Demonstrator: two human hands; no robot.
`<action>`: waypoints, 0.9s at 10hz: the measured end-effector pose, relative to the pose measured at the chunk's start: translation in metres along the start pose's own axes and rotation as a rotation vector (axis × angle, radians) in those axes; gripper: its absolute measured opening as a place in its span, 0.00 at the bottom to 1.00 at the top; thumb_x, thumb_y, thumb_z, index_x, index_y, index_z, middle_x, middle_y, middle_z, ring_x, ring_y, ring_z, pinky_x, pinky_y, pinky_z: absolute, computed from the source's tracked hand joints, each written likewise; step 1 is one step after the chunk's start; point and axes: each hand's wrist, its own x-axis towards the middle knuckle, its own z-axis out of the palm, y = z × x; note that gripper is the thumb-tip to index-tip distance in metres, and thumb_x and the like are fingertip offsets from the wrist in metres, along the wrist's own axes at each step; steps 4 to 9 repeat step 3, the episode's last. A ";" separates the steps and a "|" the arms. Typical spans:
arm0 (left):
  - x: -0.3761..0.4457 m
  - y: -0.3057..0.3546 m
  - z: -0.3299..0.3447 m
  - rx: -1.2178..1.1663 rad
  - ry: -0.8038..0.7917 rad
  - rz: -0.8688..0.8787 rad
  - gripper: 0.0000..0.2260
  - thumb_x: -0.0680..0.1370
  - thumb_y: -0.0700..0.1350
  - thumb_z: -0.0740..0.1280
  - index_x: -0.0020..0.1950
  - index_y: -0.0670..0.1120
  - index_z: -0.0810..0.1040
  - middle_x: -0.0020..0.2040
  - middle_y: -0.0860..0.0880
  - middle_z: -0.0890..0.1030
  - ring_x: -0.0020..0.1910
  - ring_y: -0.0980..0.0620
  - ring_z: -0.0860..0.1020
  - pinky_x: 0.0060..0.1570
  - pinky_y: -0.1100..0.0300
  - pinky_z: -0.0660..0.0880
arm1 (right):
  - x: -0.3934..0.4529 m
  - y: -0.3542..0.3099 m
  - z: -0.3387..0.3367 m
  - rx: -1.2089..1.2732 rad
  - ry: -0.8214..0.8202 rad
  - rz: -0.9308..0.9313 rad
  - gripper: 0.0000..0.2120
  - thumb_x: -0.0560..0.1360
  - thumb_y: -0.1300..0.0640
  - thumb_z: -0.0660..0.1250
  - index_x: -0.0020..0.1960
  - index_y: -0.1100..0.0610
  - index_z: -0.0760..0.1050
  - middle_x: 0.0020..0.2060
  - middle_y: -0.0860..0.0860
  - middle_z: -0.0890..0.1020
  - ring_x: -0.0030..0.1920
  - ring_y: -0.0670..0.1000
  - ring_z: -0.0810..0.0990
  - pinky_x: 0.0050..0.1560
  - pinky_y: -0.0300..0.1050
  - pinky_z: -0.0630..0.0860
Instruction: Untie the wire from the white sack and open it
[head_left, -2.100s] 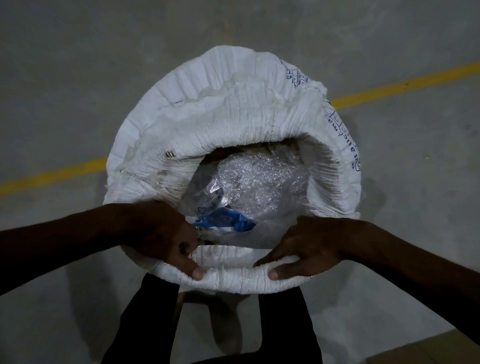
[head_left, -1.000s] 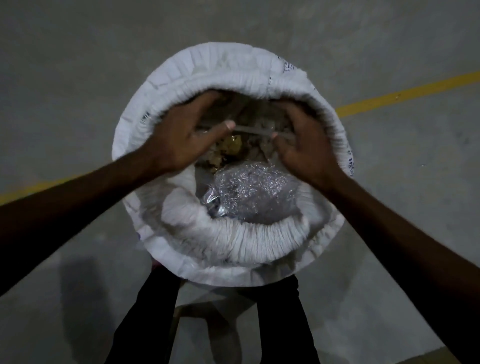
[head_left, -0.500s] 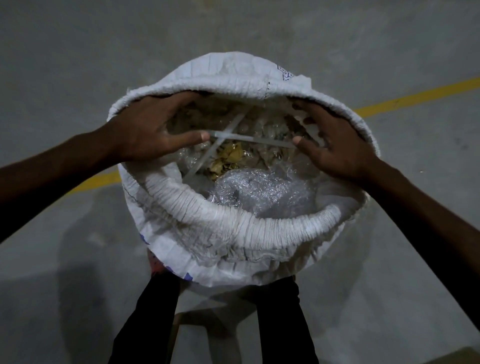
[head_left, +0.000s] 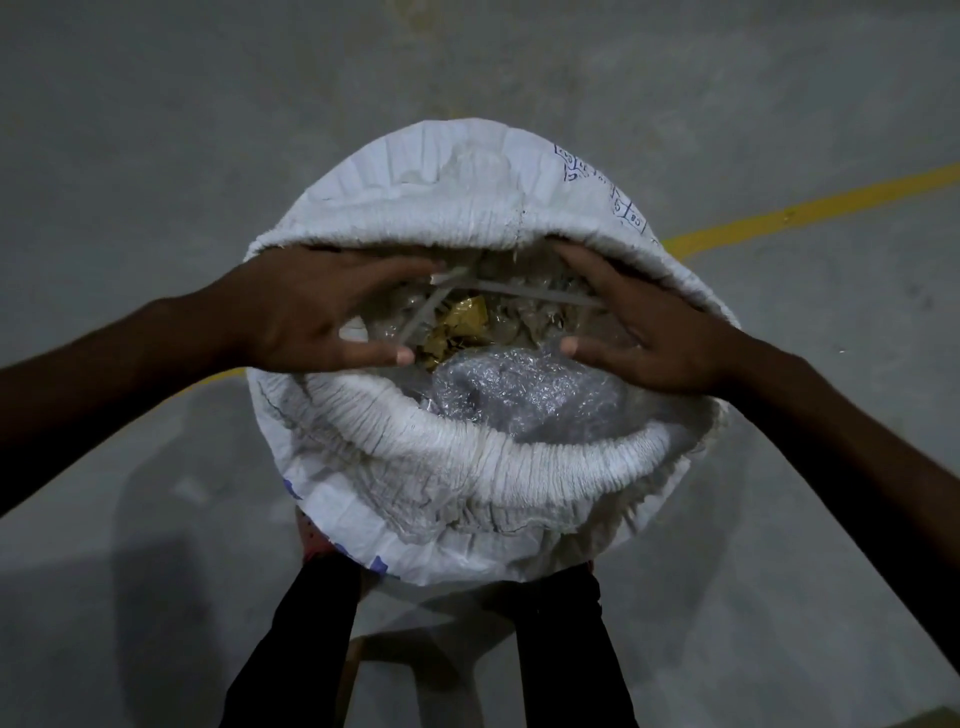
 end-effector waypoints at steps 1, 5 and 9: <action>-0.010 0.008 0.007 0.121 -0.006 0.090 0.40 0.77 0.75 0.58 0.85 0.55 0.60 0.73 0.46 0.79 0.65 0.43 0.82 0.60 0.47 0.80 | -0.007 -0.007 0.005 -0.062 -0.053 -0.027 0.45 0.78 0.32 0.63 0.85 0.49 0.47 0.83 0.50 0.57 0.83 0.48 0.56 0.80 0.55 0.60; -0.028 0.047 -0.005 0.161 0.275 0.062 0.34 0.77 0.73 0.60 0.76 0.54 0.76 0.56 0.50 0.88 0.48 0.46 0.87 0.37 0.54 0.80 | -0.008 -0.042 -0.006 -0.218 0.112 -0.053 0.51 0.72 0.30 0.70 0.84 0.49 0.50 0.77 0.52 0.69 0.72 0.56 0.71 0.70 0.55 0.72; -0.028 0.047 -0.005 0.161 0.275 0.062 0.34 0.77 0.73 0.60 0.76 0.54 0.76 0.56 0.50 0.88 0.48 0.46 0.87 0.37 0.54 0.80 | -0.008 -0.042 -0.006 -0.218 0.112 -0.053 0.51 0.72 0.30 0.70 0.84 0.49 0.50 0.77 0.52 0.69 0.72 0.56 0.71 0.70 0.55 0.72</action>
